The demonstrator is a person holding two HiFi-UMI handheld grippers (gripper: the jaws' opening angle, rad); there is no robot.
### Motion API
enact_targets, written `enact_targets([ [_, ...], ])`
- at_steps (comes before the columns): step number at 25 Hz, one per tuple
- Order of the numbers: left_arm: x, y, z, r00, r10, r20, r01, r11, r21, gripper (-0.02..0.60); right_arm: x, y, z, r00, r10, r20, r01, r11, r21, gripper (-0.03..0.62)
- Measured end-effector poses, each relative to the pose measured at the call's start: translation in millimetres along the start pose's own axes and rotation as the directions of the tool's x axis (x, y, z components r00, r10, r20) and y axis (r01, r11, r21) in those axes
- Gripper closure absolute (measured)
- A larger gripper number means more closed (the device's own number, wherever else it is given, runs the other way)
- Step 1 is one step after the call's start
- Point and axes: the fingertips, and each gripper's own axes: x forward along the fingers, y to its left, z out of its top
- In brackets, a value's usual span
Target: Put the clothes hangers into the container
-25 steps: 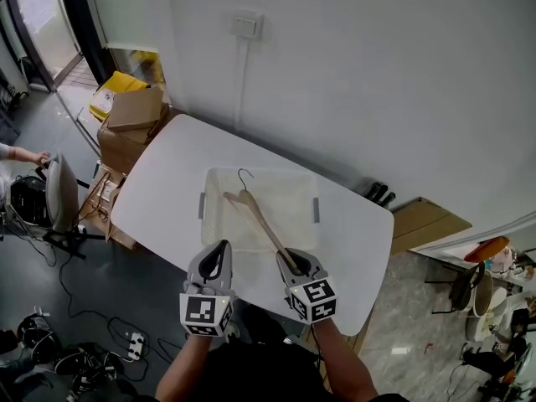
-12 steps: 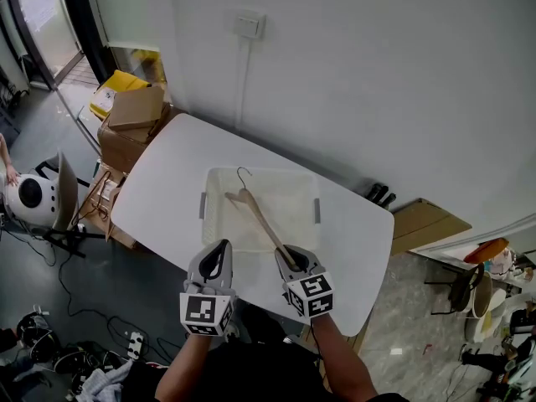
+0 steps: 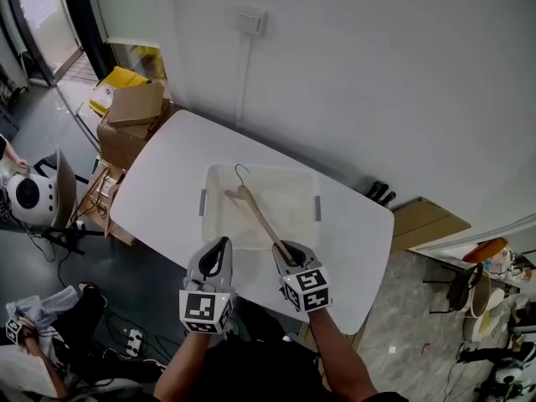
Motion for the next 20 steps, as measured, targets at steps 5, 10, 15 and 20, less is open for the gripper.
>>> enact_targets([
  [5,-2,2,2,1.0,0.003,-0.004,-0.003,1.0,0.001,0.575,5,2,-1,1.0,-0.005,-0.01,0.004,1.0,-0.009,0.534],
  [10,-2,4,0,1.0,0.004,-0.008,-0.004,1.0,0.002,0.575,10,1,-2,1.0,-0.006,-0.008,0.006,1.0,-0.005,0.534],
  [15,-2,8,0,1.0,0.004,-0.01,-0.004,1.0,0.005,0.575,14,3,0,1.0,-0.01,-0.006,0.01,1.0,-0.017,0.534],
  [20,-3,10,-1,1.0,0.004,-0.012,-0.004,1.0,0.004,0.575,17,8,-1,1.0,-0.011,-0.002,0.011,0.999,-0.038,0.534],
])
